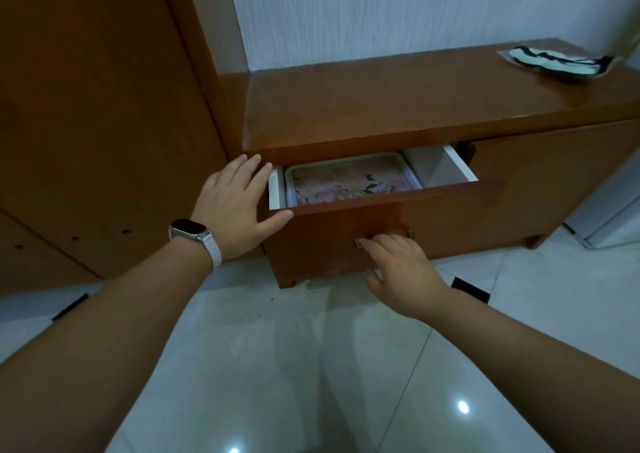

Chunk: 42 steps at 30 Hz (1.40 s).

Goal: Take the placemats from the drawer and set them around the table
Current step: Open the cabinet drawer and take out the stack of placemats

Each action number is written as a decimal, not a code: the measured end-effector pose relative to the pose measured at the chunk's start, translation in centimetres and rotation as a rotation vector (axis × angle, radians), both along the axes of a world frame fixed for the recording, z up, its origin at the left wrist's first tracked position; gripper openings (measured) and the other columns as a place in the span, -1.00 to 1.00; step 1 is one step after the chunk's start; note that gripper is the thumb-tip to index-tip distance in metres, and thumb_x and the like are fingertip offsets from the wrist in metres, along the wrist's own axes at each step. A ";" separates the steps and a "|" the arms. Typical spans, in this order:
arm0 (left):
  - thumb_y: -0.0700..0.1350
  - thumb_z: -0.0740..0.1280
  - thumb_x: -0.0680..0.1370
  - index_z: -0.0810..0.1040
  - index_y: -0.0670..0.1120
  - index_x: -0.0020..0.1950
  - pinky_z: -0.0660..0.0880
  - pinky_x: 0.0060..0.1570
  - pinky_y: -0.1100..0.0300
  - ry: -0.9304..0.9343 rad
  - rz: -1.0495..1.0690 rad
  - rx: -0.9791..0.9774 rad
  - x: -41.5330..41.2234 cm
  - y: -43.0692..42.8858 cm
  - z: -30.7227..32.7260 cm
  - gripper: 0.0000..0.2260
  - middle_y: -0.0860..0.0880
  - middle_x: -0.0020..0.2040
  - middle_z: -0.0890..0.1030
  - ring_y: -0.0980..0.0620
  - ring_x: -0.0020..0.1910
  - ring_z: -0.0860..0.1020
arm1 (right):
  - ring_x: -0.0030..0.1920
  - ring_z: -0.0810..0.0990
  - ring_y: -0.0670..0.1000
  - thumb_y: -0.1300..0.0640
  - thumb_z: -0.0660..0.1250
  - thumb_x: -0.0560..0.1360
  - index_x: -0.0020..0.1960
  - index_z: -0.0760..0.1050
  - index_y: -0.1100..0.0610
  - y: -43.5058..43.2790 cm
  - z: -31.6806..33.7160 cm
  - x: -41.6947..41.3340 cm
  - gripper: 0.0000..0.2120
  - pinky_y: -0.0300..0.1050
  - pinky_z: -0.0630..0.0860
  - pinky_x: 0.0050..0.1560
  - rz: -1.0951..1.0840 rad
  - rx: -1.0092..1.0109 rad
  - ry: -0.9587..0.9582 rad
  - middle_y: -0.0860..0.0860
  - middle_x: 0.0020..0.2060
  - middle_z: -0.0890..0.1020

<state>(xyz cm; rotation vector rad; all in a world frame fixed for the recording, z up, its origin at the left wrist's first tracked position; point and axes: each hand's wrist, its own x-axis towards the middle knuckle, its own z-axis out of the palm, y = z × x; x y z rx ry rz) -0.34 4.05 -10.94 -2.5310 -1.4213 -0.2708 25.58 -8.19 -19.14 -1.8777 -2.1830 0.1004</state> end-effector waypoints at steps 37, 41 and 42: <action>0.31 0.18 0.48 0.50 -0.16 0.27 0.40 0.17 -0.08 -0.171 -0.104 -0.035 -1.3 -10.0 -4.0 -0.38 -0.13 0.27 0.54 -0.14 0.28 0.44 | 0.12 0.51 0.06 0.01 0.24 0.52 0.35 0.47 0.05 -8.5 1.4 0.0 -0.58 -0.01 0.40 0.11 0.084 -0.089 -0.071 -0.03 0.07 0.60; 0.31 0.19 0.48 0.49 -0.16 0.27 0.40 0.16 -0.07 -0.179 -0.119 -0.046 -1.4 -10.1 -4.2 -0.39 -0.13 0.27 0.53 -0.13 0.27 0.45 | 0.11 0.53 0.05 0.00 0.23 0.52 0.34 0.48 0.04 -8.7 1.5 0.0 -0.59 0.00 0.42 0.11 0.095 -0.077 -0.066 -0.04 0.07 0.61; 0.31 0.20 0.48 0.49 -0.16 0.27 0.40 0.16 -0.07 -0.181 -0.126 -0.047 -1.4 -10.1 -4.2 -0.39 -0.13 0.26 0.53 -0.13 0.26 0.45 | 0.12 0.53 0.05 -0.01 0.22 0.52 0.35 0.48 0.04 -8.7 1.6 0.0 -0.59 -0.01 0.42 0.13 0.100 -0.078 -0.072 -0.04 0.08 0.61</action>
